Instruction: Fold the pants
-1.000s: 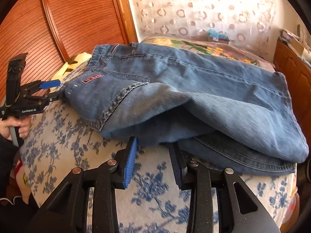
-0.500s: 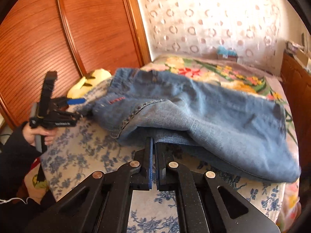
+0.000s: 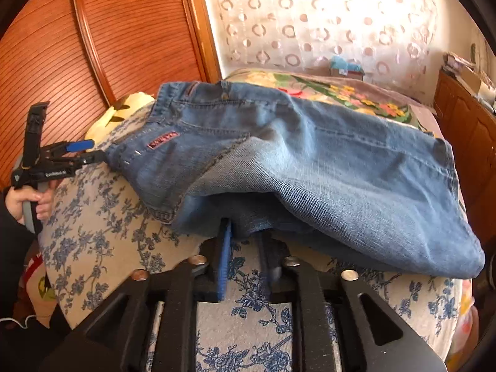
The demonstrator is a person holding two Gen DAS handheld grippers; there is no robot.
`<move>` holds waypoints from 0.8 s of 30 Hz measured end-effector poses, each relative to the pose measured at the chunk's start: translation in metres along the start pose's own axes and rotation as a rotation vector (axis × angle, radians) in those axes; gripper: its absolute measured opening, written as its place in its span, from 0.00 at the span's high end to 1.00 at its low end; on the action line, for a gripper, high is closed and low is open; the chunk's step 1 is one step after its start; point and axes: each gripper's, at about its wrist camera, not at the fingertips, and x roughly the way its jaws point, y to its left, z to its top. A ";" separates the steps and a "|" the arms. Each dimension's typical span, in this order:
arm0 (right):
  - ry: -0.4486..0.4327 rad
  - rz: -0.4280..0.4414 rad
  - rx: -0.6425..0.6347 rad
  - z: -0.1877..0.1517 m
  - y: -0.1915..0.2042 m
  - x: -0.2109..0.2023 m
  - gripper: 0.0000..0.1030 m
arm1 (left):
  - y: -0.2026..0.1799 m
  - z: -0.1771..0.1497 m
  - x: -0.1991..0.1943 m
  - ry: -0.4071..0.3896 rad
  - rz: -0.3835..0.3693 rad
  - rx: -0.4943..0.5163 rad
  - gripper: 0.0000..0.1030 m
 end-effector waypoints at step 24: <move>-0.101 0.013 0.025 0.028 0.005 -0.014 0.99 | -0.015 0.032 -0.038 -0.122 0.001 0.043 0.99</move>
